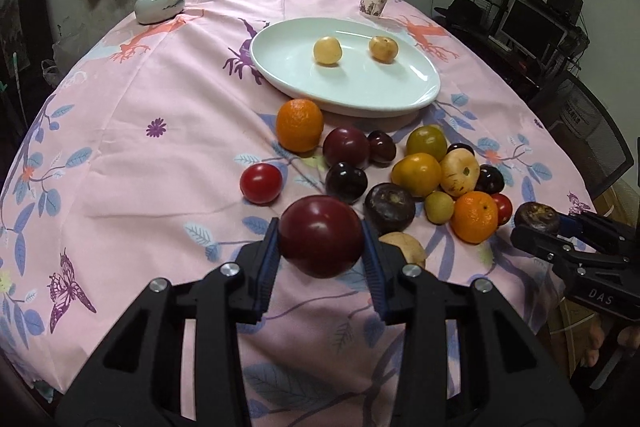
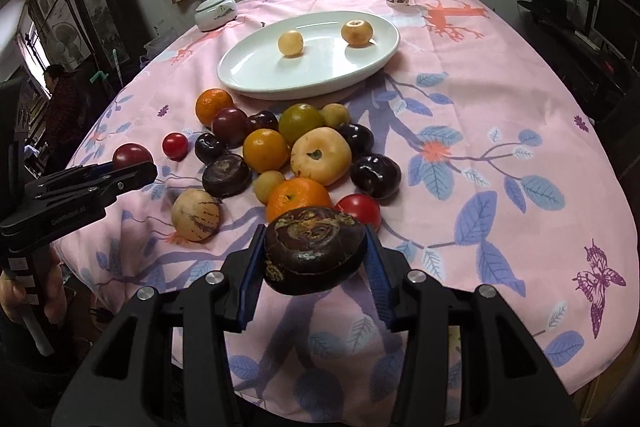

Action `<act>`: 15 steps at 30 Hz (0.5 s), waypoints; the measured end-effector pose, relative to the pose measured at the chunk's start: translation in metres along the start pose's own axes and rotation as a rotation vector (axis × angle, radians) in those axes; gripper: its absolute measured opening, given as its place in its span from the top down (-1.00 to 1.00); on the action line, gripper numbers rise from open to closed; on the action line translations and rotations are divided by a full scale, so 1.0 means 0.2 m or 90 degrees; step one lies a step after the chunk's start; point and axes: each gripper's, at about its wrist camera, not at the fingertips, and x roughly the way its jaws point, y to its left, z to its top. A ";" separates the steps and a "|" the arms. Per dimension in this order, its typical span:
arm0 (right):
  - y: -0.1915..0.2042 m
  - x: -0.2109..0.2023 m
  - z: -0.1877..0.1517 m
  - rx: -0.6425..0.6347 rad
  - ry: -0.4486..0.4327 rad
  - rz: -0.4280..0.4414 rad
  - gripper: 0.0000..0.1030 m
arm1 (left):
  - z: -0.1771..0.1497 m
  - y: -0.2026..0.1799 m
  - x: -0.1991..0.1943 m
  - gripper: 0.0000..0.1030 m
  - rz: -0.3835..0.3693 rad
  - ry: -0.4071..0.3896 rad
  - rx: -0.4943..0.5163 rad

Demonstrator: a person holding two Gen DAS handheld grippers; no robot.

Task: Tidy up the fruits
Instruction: 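Grasp the dark brown round fruit with the right tool while the left tool grasps a dark red plum, then lower both fruits onto the white plate and open both tools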

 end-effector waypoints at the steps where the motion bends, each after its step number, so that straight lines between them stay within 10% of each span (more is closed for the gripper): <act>1: 0.01 0.00 0.01 -0.002 0.000 0.001 0.09 | 0.00 0.00 -0.01 0.24 -0.001 -0.003 0.003; 15: 0.06 0.09 0.31 -0.060 -0.003 0.015 0.09 | 0.33 0.00 0.06 0.24 0.003 0.004 0.043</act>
